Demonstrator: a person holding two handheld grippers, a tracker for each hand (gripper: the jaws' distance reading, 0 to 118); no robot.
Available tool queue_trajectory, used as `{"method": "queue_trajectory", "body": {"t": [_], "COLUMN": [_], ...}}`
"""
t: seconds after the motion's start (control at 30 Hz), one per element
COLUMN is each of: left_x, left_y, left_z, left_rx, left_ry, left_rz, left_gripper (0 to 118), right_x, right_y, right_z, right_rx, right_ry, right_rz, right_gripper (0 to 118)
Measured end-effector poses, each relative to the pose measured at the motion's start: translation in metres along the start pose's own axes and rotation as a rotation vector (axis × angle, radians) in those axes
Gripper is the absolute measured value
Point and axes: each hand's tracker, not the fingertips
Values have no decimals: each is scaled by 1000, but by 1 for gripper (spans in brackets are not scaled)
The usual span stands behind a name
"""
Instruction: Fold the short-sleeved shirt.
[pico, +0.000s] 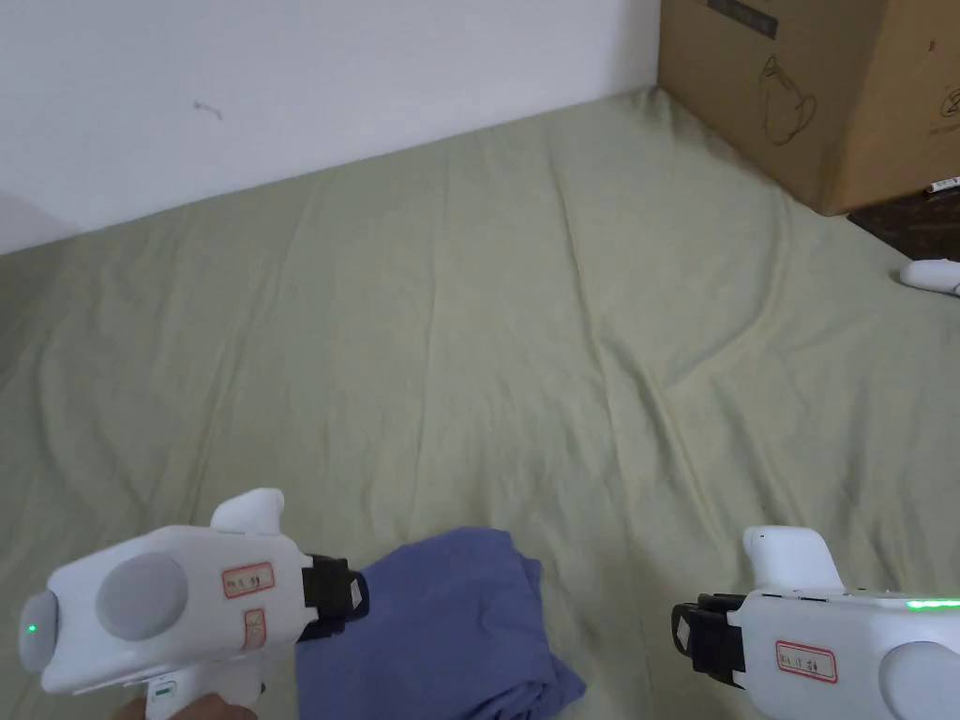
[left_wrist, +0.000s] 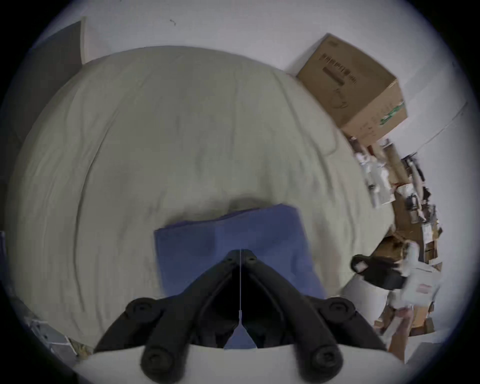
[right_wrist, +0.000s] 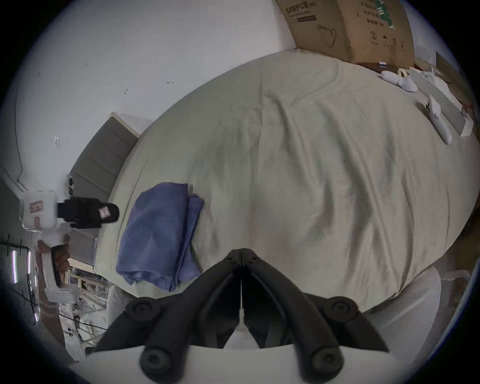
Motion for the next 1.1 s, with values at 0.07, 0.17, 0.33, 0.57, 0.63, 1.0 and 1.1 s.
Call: {"method": "queue_trajectory", "body": {"t": [0.07, 0.17, 0.33, 0.57, 0.63, 1.0, 1.1], "left_x": [-11, -2, 29, 73, 84, 105, 108], "left_y": [-10, -19, -25, -35, -41, -55, -59], "left_z": [-15, -32, -59, -73, -80, -81, -82], "left_rx": [-19, -22, -62, -108, -117, -150, -151], "left_ry": [-69, -197, -188, -205, -204, -242, -263], "left_rz": [48, 134, 81, 4, -29, -86, -94], "left_gripper": [0, 0, 0, 0, 0, 0, 0], "right_x": [-3, -3, -1, 13, 15, 15, 9], "right_y": [2, 3, 4, 0, 0, -3, -3], "right_z": [-1, -2, -3, -2, -2, 1, 0], "right_rx": [1, 2, -2, -5, -7, -3, 0], "right_ry": [-1, 1, 0, -15, -21, -36, -24], "right_rz": [14, 20, 19, -10, -15, -36, -37], "right_gripper": [1, 1, 1, 1, 1, 1, 1]}}
